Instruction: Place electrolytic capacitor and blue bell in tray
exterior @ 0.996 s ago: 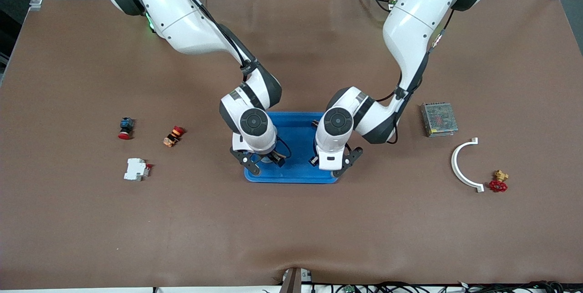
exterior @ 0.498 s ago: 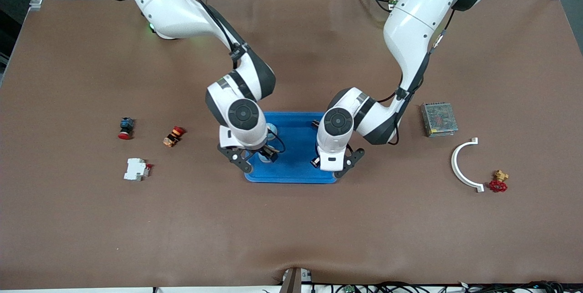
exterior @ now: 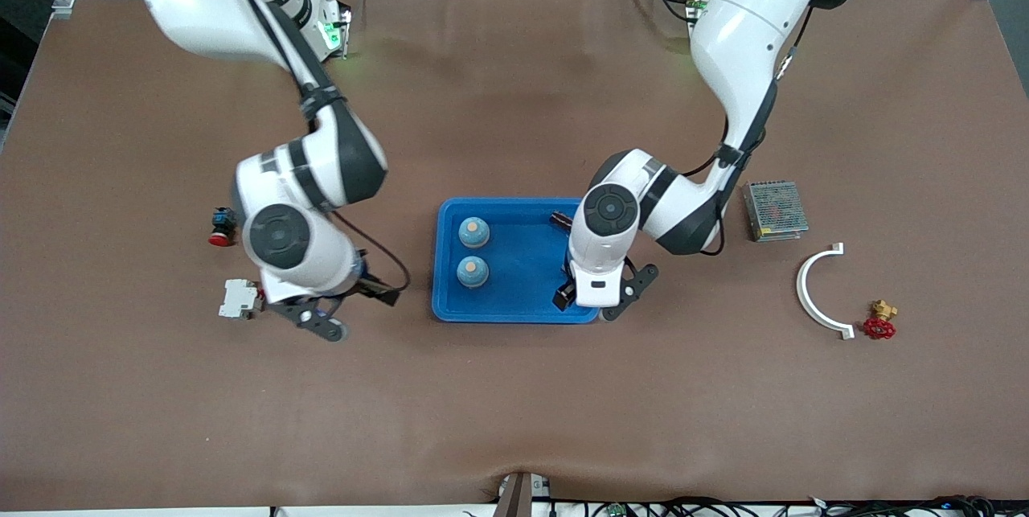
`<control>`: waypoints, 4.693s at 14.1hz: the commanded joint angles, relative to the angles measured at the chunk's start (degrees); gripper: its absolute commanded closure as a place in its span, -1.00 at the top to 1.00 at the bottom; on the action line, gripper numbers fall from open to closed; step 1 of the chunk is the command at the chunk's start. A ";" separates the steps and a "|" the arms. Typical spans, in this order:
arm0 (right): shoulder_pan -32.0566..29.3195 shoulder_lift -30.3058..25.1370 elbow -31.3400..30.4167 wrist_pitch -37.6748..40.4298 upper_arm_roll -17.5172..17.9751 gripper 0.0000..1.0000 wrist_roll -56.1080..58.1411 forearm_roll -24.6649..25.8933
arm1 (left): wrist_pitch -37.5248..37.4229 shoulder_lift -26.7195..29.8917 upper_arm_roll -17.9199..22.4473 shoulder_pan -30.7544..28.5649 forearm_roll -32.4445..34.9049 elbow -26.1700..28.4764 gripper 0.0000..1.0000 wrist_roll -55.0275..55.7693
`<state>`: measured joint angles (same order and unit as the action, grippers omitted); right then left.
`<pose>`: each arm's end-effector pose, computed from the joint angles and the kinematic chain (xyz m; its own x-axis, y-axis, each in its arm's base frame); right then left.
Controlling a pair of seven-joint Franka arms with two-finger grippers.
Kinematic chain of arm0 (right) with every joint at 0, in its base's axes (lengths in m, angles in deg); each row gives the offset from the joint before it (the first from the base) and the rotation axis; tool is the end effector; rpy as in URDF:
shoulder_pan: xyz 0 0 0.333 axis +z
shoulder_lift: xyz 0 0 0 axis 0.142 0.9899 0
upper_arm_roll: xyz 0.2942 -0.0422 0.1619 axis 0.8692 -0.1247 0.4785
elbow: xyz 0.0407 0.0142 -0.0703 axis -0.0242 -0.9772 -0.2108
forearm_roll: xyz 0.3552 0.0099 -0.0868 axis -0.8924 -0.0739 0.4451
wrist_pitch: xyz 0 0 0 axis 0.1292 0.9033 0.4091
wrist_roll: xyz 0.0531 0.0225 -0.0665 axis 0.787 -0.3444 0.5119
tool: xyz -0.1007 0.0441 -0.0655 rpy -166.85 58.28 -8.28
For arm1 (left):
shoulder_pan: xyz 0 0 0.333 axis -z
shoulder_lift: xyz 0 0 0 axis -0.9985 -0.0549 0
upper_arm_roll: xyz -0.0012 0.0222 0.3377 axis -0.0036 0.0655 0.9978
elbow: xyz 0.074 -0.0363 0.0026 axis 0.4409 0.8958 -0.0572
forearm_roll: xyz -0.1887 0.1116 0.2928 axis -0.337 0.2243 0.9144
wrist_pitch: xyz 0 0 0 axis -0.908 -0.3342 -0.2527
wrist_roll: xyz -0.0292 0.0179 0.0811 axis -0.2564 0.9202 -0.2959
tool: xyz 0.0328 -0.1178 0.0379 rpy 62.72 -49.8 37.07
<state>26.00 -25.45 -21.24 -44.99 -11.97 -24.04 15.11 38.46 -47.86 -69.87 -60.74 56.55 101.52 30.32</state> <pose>0.6622 0.2299 0.3561 0.9075 -0.4155 -0.0619 -0.4115 -0.9089 0.0678 0.6174 -0.3951 0.2711 0.7130 0.7000 0.0407 0.6972 -0.7140 0.0645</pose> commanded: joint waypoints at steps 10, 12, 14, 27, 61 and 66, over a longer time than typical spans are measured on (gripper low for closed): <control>-23.62 -3.79 -6.04 -0.32 1.07 1.00 41.30 -0.31 | -20.47 17.10 -0.76 -14.40 -4.79 0.37 1.00 -26.28; -24.60 -5.28 -5.95 0.12 0.72 1.00 43.50 -0.22 | -23.90 19.31 -0.59 -18.62 -5.59 0.46 1.00 -34.45; -25.13 -7.91 -5.61 2.39 0.37 1.00 44.74 -0.14 | -26.63 20.80 -0.67 -23.54 -5.67 0.55 1.00 -44.10; -23.03 -28.47 -8.23 15.76 0.46 1.00 46.24 -0.22 | -32.09 32.05 -1.55 -32.54 -9.72 -0.76 1.00 -75.71; -19.42 -35.88 -5.87 12.25 0.37 1.00 42.99 0.22 | -32.09 31.80 6.36 -25.15 -9.54 -0.86 1.00 -78.88; -19.51 -35.52 -5.87 12.07 0.37 1.00 42.99 0.31 | -32.09 31.80 6.36 -24.62 -9.45 -0.86 1.00 -78.87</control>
<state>6.96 -61.49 -28.17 -32.96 -11.95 19.82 15.21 7.00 -16.58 -63.09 -85.01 47.49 100.92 -47.47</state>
